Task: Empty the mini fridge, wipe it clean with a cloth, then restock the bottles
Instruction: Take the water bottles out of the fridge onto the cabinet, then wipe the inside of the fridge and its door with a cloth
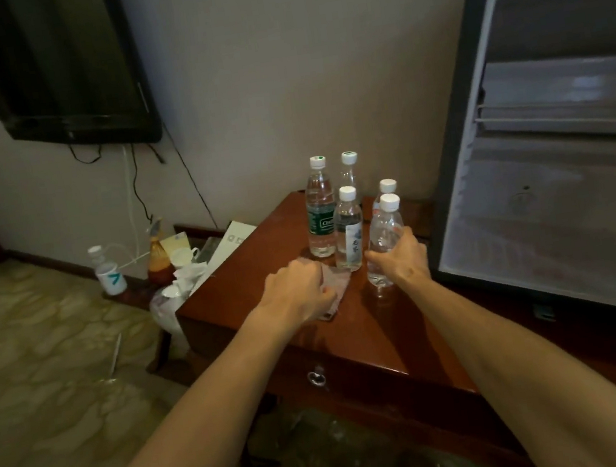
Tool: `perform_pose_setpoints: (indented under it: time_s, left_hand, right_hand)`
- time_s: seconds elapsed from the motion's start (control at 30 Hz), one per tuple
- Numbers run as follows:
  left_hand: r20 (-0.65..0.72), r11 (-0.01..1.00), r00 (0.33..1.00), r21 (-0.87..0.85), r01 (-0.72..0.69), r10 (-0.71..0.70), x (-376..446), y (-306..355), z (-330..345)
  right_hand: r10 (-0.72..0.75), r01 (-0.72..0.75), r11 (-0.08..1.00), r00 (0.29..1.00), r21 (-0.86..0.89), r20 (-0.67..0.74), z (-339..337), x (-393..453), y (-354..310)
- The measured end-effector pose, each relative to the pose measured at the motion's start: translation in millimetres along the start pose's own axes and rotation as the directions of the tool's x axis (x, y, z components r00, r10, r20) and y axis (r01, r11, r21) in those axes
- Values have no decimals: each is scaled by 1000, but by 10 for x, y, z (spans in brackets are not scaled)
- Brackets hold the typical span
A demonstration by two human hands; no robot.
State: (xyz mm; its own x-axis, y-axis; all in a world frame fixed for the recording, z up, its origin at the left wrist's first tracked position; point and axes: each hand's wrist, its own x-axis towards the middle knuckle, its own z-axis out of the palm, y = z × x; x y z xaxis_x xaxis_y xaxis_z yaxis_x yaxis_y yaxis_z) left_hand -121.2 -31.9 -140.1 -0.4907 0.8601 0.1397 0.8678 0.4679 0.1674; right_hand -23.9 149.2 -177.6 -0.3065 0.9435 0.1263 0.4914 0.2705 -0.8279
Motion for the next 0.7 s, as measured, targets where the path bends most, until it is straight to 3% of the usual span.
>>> perform_pose_setpoints:
  time_s: [0.47,0.7]
  left_hand:
    - [52,1000,998,-21,19,-18,296,-247,375]
    - [84,999,996,-28,23,-20,224,-258,357]
  right_hand:
    - [-14,14,999,1000,38,21,270,311,127]
    - [70,-61,995,992,-82,109,226,307,131]
